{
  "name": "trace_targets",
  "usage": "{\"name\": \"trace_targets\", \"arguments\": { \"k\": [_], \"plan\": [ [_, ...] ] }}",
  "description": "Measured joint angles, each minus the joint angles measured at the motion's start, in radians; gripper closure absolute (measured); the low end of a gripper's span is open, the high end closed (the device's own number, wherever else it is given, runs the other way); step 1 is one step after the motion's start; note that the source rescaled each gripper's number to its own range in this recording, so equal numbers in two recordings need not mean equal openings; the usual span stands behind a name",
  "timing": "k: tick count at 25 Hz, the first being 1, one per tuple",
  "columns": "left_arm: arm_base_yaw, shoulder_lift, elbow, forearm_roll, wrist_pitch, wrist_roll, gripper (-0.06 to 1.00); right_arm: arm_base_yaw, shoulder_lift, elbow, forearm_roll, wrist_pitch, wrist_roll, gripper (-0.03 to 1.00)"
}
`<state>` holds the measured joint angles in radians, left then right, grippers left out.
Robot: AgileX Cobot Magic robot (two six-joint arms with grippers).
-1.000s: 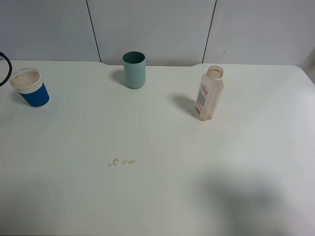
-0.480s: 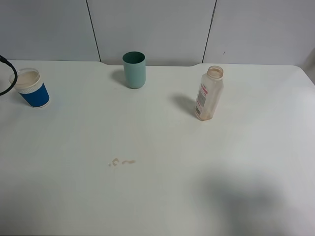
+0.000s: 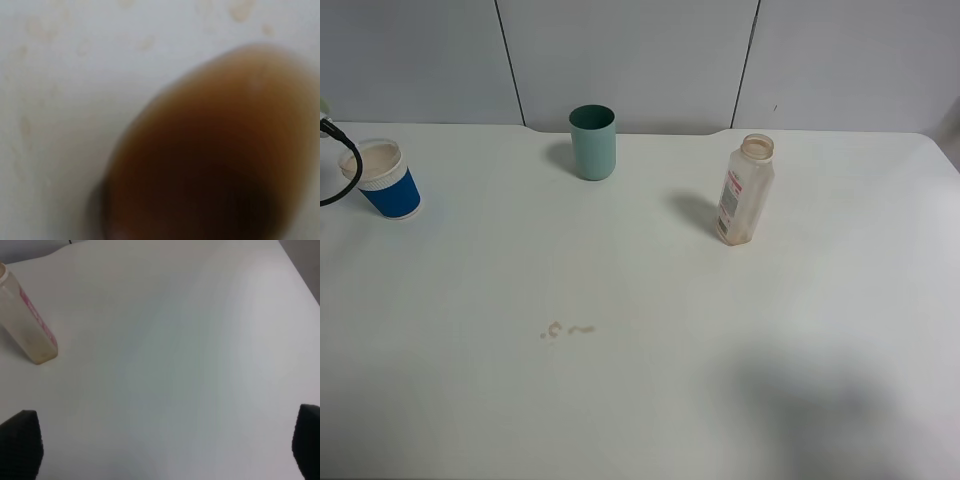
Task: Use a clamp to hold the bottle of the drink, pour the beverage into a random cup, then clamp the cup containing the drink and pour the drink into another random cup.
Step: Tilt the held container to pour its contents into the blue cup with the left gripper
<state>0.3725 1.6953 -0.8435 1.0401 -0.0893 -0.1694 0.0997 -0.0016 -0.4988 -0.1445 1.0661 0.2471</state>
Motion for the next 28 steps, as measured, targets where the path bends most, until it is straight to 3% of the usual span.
{"name": "trace_targets", "arguments": {
  "k": [19, 28],
  "plan": [
    [-0.026, 0.014, -0.060, 0.058, 0.089, 0.013, 0.93, 0.000, 0.000, 0.000, 0.000, 0.000, 0.000, -0.03],
    [-0.078, 0.046, -0.094, 0.070, 0.121, 0.041, 0.93, 0.000, 0.000, 0.000, 0.000, 0.000, 0.000, -0.03]
  ]
}}
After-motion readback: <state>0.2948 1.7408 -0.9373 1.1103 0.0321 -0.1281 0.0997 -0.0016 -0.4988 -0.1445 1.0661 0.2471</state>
